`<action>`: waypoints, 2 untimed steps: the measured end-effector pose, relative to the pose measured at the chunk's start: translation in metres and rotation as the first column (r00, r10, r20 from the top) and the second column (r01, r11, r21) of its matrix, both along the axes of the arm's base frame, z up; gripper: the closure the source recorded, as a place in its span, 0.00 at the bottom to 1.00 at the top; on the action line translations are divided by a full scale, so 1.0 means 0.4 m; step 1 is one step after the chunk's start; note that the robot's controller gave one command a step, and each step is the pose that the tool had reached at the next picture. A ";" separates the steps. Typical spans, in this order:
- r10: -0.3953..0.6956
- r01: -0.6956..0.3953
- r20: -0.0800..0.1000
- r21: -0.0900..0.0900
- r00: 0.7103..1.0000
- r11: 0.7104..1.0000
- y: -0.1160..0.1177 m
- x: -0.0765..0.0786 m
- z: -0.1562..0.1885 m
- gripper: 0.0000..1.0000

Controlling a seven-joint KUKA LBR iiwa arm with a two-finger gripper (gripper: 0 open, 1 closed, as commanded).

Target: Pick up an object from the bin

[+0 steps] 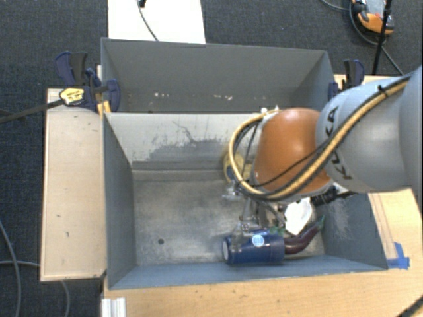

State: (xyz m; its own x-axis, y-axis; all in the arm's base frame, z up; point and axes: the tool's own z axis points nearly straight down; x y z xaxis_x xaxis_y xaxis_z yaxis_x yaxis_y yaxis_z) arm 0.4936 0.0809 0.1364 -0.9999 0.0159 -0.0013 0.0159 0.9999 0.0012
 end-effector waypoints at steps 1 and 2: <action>0.219 -0.219 0.032 0.002 0.975 0.976 -0.079 -0.005 -0.142 1.00; 0.219 -0.219 0.032 0.002 0.975 0.976 -0.079 -0.005 -0.142 1.00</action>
Offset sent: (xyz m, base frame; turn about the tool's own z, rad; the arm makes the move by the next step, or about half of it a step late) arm 0.0000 0.0000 0.0000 0.0000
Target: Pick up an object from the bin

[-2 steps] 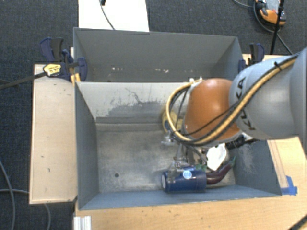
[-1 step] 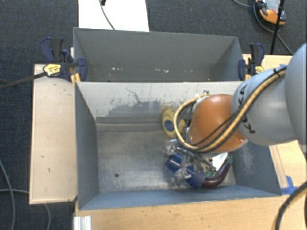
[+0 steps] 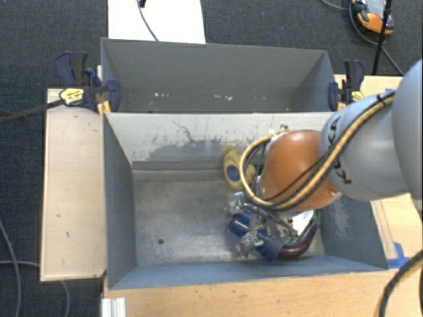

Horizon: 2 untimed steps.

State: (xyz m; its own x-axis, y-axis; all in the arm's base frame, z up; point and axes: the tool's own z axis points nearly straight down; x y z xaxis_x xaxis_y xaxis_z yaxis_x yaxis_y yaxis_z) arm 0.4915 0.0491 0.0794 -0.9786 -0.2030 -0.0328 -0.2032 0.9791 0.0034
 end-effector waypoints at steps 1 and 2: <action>-0.056 0.056 -0.008 0.009 0.998 0.998 -0.059 0.007 -0.001 1.00; -0.092 0.092 -0.005 0.004 0.996 0.996 -0.177 0.006 -0.002 1.00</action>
Offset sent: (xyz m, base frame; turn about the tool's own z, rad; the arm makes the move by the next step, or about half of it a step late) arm -0.0079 -0.0914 -0.0094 0.1050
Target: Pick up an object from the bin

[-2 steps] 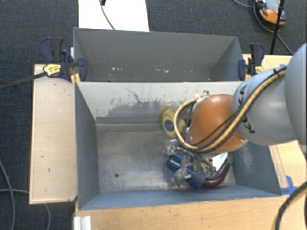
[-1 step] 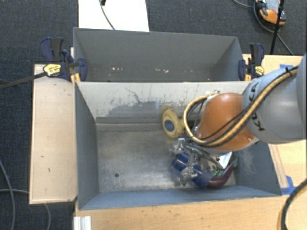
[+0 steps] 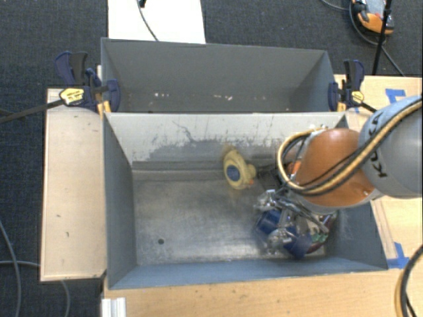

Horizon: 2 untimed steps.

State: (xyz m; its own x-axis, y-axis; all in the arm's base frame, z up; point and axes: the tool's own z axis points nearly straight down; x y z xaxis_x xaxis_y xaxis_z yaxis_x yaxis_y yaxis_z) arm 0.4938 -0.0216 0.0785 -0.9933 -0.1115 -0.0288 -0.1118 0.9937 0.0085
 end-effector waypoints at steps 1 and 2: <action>0.028 -0.028 -0.019 -0.002 0.999 1.000 -0.053 0.016 -0.002 1.00; 0.075 -0.076 -0.033 -0.008 0.997 0.997 -0.061 0.011 0.092 1.00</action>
Offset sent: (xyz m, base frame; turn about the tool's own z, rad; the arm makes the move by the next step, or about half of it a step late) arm 0.0170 -0.0266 0.1729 -0.2254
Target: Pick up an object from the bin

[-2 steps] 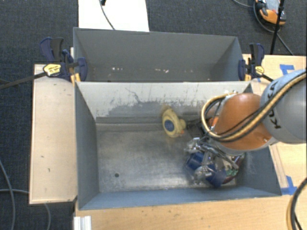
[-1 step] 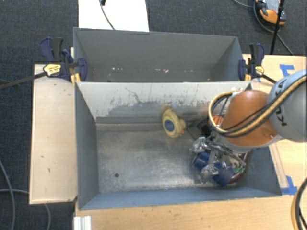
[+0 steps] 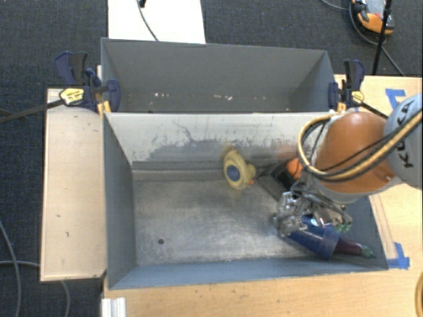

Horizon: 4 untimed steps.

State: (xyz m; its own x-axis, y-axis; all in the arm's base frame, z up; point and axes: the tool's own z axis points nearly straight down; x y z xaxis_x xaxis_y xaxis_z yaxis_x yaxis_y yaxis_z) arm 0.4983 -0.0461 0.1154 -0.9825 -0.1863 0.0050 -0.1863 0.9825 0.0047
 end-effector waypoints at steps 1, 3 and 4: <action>0.029 -0.029 0.003 -0.002 1.000 1.000 -0.013 -0.012 0.152 1.00; 0.066 -0.066 0.013 -0.003 0.998 0.998 -0.092 0.011 0.025 0.00; 0.064 -0.064 0.009 -0.003 0.998 0.998 -0.093 0.008 0.022 0.00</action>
Offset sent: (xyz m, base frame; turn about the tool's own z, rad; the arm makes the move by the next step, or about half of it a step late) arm -0.0167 -0.0542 0.0636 -0.0717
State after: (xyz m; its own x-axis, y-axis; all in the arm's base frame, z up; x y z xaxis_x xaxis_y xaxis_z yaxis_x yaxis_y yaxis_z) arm 0.5015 -0.0835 0.1242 -0.9684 -0.2493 -0.0033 -0.2493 0.9684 -0.0001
